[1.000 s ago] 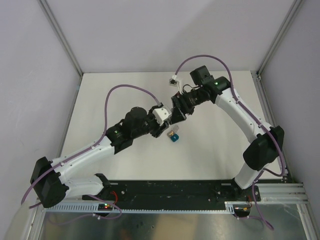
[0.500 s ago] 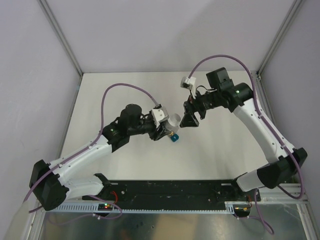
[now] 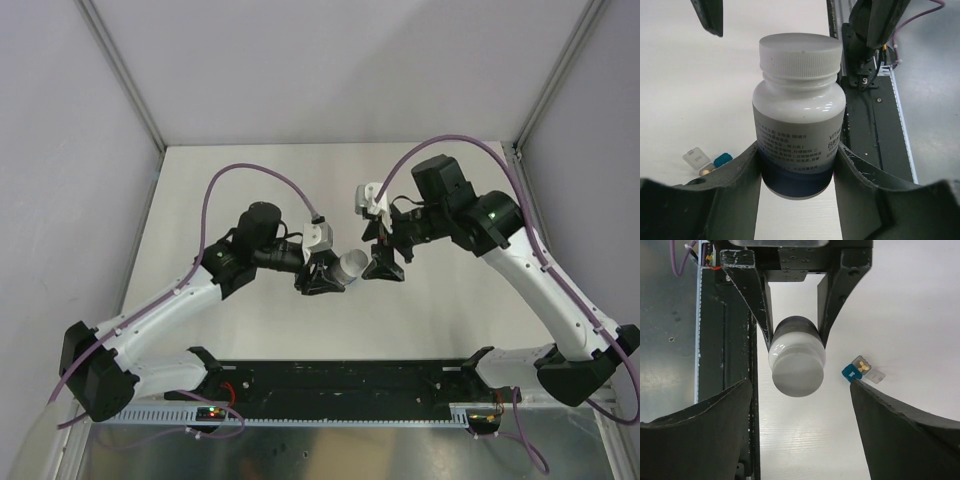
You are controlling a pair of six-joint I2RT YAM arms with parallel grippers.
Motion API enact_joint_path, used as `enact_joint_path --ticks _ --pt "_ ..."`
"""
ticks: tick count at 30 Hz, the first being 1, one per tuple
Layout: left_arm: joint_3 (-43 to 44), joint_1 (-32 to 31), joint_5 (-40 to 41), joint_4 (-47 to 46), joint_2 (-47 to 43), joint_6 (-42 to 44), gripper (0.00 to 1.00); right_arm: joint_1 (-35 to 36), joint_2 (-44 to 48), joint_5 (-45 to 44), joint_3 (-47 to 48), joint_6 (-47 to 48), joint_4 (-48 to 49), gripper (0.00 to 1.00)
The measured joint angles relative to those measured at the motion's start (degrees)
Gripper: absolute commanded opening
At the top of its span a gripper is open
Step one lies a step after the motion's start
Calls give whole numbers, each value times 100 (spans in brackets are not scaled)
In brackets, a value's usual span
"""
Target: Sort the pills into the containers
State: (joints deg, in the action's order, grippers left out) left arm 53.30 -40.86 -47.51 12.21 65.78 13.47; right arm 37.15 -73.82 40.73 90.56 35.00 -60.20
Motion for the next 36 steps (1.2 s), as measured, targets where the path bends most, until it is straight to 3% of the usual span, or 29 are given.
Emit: enact_joint_path --ticks 16,26,32,36 --pt "7 13 -273 210 57 0 0 393 -203 -87 -48 131 0 65" --pt "7 17 -234 249 57 7 0 398 -254 -59 -48 94 -11 32" --pt "7 15 20 382 57 9 0 321 -433 4 -39 -87 0 22" --pt "7 -52 610 435 55 11 0 79 -737 151 11 -481 76 18"
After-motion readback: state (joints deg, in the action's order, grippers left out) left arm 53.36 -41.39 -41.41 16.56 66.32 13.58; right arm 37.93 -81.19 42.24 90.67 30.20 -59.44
